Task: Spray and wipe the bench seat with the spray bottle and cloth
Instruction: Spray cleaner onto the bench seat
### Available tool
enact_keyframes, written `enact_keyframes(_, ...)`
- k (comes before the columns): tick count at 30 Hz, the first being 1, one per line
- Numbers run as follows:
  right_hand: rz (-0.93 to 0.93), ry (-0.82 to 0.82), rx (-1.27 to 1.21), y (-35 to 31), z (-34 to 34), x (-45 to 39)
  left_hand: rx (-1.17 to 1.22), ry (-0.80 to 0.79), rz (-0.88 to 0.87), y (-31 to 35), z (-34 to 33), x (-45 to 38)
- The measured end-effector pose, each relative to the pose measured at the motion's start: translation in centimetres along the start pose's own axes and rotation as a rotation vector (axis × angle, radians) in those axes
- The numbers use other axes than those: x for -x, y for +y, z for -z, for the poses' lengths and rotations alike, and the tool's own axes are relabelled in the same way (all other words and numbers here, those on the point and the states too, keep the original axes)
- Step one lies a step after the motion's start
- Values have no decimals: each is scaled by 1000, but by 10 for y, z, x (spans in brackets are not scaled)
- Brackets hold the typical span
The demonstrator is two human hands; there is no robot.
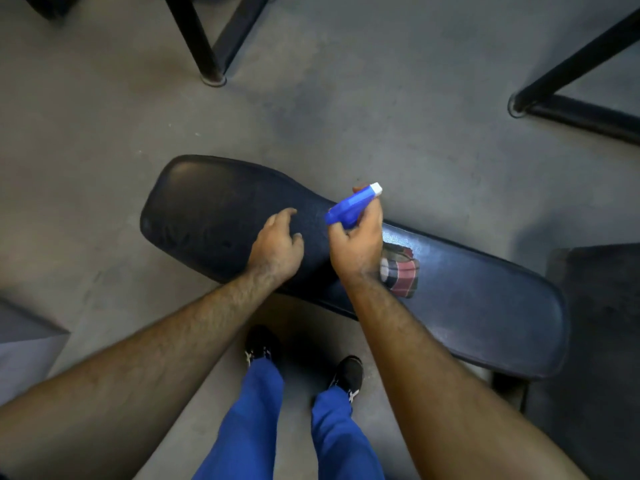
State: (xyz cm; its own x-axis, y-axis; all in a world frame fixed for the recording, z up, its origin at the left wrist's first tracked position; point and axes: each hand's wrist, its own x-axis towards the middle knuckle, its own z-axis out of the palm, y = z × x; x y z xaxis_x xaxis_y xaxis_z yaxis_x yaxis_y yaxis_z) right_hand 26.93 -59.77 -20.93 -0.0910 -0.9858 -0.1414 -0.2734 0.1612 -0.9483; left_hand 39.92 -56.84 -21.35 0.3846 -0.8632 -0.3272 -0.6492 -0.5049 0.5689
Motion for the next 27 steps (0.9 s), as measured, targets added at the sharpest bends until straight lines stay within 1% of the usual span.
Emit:
enact_keyframes(3, 69, -67, 67, -6, -16, -9, 12, 0, 0, -12, 6, -17)
enact_keyframes(7, 142, -227, 210, -14, -55, -23, 27, 1, -12, -36, 25, -48)
enact_keyframes(9, 158, -254, 259, -18, -78, -28, 20, -2, -17, -54, 37, -64)
enact_keyframes(13, 145, -296, 396, -30, -132, -38, 15, 11, 11, -105, 63, -97)
enact_keyframes(16, 105, -359, 521, -37, -174, -46, -49, 47, 28, -148, 80, -119)
enact_keyframes(19, 70, -454, 503, -39, -217, -53, -145, 87, 21, -192, 88, -139)
enact_keyframes(22, 34, -570, 505, -38, -258, -59, -239, 161, -3, -232, 85, -159)
enact_keyframes(25, 23, -658, 566, -39, -290, -66, -244, 186, 43, -254, 76, -177)
enact_keyframes(27, 28, -680, 601, -41, -308, -72, -244, 179, 73, -263, 69, -186)
